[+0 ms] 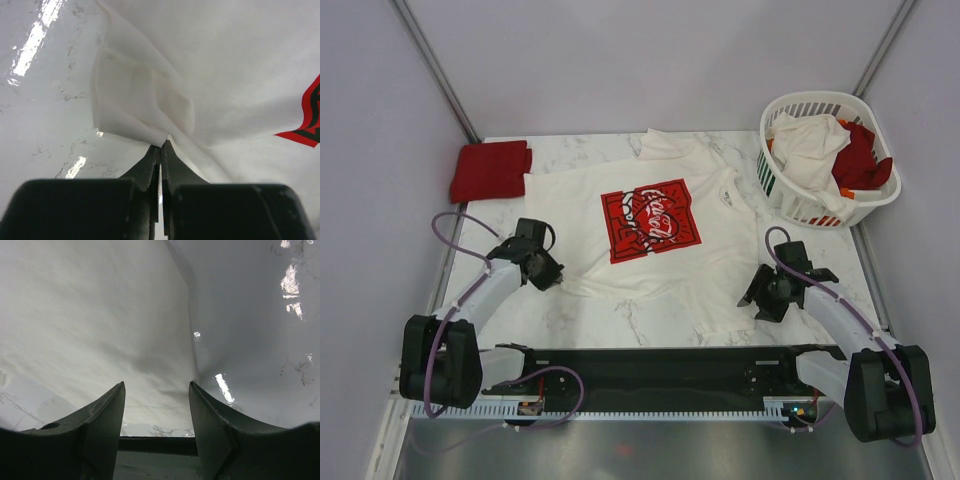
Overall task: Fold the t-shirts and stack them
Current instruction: Fold the tshirt
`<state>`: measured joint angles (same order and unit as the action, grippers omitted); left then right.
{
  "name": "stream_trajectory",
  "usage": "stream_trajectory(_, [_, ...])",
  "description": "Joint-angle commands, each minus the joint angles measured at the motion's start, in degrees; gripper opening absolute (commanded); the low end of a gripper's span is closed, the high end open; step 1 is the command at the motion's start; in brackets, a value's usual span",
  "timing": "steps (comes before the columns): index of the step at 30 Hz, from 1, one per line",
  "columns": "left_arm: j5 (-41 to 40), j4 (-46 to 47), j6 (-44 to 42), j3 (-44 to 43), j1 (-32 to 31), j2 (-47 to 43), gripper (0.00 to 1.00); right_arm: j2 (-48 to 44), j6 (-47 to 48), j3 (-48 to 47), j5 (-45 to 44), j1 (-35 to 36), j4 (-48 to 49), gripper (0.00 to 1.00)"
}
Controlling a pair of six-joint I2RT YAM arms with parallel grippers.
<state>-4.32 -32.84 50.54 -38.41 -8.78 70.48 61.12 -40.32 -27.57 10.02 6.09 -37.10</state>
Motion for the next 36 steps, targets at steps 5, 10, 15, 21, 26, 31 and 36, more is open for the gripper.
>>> stream_trajectory(5, [-0.08,0.76,-1.94,1.50,0.86,-3.15,0.02,-0.12,1.38,-2.66,-4.65,-0.20,-1.74,0.62])
stream_trajectory(10, [-0.08,0.23,-2.38,2.03,1.39,-4.12,0.02,-3.91,1.38,-5.74,-7.47,-0.29,-3.85,0.62])
stream_trajectory(15, [0.10,0.23,-2.47,1.85,1.74,-3.95,0.02,-3.38,1.47,-5.04,-7.12,-0.29,-4.56,0.58])
stream_trajectory(21, [0.54,0.32,-2.29,1.32,1.74,-2.89,0.02,-3.12,0.15,-2.15,-5.63,-0.02,-4.47,0.56])
stream_trajectory(26, [0.71,0.41,-2.29,1.06,1.74,-2.28,0.02,-0.05,-1.17,2.87,-2.65,-0.02,-0.44,0.55])
stream_trajectory(31, [0.36,0.41,-2.47,1.15,1.74,-2.36,0.02,1.45,-0.47,2.79,-1.76,-0.11,2.12,0.47])
stream_trajectory(36, [2.64,0.06,-2.90,0.10,1.75,-3.85,0.02,0.67,0.15,-1.86,1.48,-0.02,3.36,0.00])
